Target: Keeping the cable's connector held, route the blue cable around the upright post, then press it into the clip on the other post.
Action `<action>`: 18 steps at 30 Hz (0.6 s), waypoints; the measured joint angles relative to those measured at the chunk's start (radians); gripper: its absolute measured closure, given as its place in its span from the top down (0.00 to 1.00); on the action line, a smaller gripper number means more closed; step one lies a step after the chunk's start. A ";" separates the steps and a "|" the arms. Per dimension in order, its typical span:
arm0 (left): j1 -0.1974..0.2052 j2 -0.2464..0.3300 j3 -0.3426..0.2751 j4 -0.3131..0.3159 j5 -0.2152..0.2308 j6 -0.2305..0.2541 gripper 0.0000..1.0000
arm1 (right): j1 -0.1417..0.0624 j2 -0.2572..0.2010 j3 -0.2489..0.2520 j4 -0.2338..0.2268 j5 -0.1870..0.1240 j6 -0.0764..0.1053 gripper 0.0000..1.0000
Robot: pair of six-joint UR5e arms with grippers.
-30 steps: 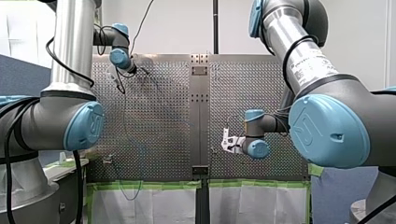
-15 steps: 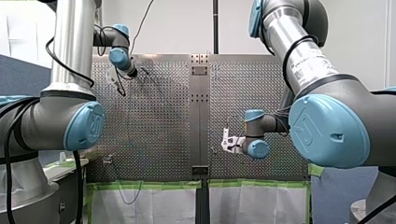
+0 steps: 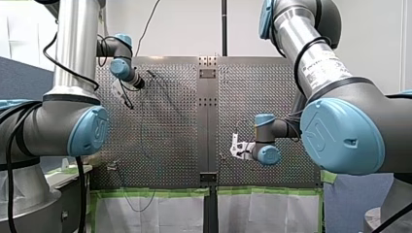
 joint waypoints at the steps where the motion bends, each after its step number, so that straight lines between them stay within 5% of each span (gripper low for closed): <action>1: 0.003 0.000 -0.011 0.009 0.010 -0.010 1.00 | 0.000 0.000 0.000 0.000 0.000 0.000 0.00; 10: 0.032 0.002 -0.033 0.010 0.089 -0.090 1.00 | 0.000 0.000 0.000 0.003 0.000 -0.002 0.00; 18: 0.053 0.017 -0.034 -0.025 0.098 -0.145 1.00 | 0.000 0.000 0.000 0.003 0.000 -0.004 0.00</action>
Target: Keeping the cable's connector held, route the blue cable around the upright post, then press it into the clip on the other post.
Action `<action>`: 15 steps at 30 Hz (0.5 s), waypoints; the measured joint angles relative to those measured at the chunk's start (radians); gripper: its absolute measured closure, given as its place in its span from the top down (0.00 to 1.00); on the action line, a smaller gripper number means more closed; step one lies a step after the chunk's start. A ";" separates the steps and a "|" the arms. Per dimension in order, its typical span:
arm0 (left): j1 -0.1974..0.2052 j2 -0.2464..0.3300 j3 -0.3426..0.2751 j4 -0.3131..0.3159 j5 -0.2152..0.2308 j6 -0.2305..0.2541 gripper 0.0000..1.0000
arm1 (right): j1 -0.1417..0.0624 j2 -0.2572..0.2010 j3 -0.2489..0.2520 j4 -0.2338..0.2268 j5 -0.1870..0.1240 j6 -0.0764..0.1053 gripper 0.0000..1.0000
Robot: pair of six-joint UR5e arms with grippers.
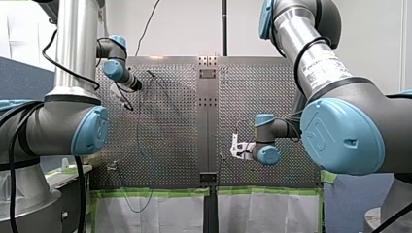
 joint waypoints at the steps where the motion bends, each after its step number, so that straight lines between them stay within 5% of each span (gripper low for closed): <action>1: 0.001 0.002 0.000 -0.004 0.001 -0.002 1.00 | 0.000 0.000 0.000 0.000 0.000 0.000 0.00; 15: 0.000 0.041 -0.009 -0.023 0.010 -0.009 1.00 | 0.000 0.000 0.000 0.000 0.000 0.000 0.00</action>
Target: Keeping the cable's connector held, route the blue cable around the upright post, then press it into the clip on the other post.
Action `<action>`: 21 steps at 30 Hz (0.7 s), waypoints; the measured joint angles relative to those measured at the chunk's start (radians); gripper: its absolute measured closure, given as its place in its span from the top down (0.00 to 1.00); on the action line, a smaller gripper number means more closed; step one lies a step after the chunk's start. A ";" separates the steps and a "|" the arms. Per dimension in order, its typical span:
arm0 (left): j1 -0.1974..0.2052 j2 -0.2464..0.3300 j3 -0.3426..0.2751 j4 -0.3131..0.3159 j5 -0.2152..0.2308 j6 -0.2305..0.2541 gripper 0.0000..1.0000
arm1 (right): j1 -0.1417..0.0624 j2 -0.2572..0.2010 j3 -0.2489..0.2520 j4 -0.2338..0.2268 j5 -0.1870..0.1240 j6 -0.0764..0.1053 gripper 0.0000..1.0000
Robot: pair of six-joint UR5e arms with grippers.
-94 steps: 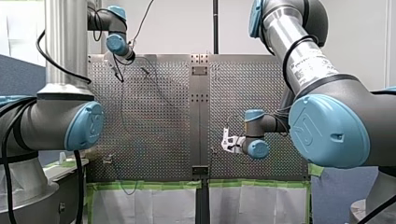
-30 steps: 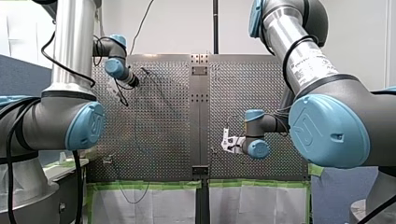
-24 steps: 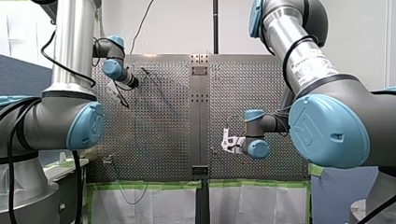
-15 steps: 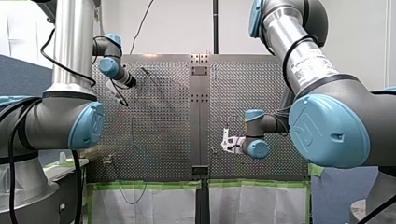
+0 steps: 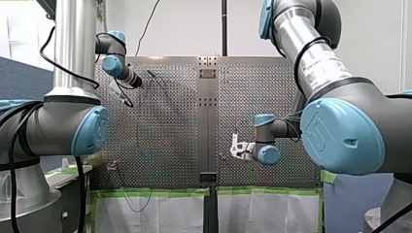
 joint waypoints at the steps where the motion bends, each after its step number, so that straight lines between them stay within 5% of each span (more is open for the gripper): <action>1: 0.000 0.003 -0.005 0.000 0.001 -0.002 1.00 | 0.000 0.000 0.000 0.000 0.000 0.000 0.00; 21: -0.014 0.063 -0.034 -0.020 0.021 -0.026 1.00 | 0.000 0.000 0.000 0.002 0.000 0.000 0.00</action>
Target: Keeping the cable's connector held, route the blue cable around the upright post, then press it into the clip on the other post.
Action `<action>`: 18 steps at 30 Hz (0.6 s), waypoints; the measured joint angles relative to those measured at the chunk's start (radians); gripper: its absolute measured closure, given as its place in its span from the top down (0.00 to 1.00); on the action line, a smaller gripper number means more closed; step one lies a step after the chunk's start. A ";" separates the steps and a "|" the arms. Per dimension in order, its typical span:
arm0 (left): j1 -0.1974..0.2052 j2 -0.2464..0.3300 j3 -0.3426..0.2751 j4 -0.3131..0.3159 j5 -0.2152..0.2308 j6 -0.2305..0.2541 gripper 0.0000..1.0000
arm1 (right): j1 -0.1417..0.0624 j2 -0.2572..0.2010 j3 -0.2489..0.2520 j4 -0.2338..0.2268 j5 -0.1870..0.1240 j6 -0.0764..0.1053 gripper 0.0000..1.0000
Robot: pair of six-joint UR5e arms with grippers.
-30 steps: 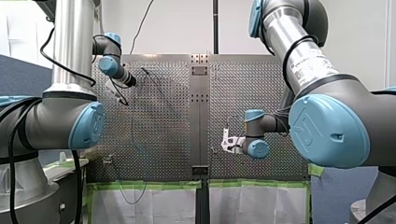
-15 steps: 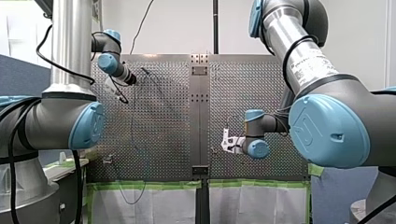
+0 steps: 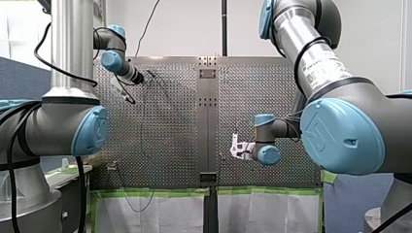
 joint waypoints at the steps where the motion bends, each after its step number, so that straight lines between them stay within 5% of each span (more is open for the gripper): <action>1: -0.001 0.004 -0.001 -0.003 0.000 0.001 1.00 | 0.000 0.000 0.000 0.000 0.000 0.000 0.00; 18: -0.026 0.123 -0.057 -0.055 -0.059 0.057 1.00 | 0.000 0.000 0.000 -0.001 0.001 0.001 0.00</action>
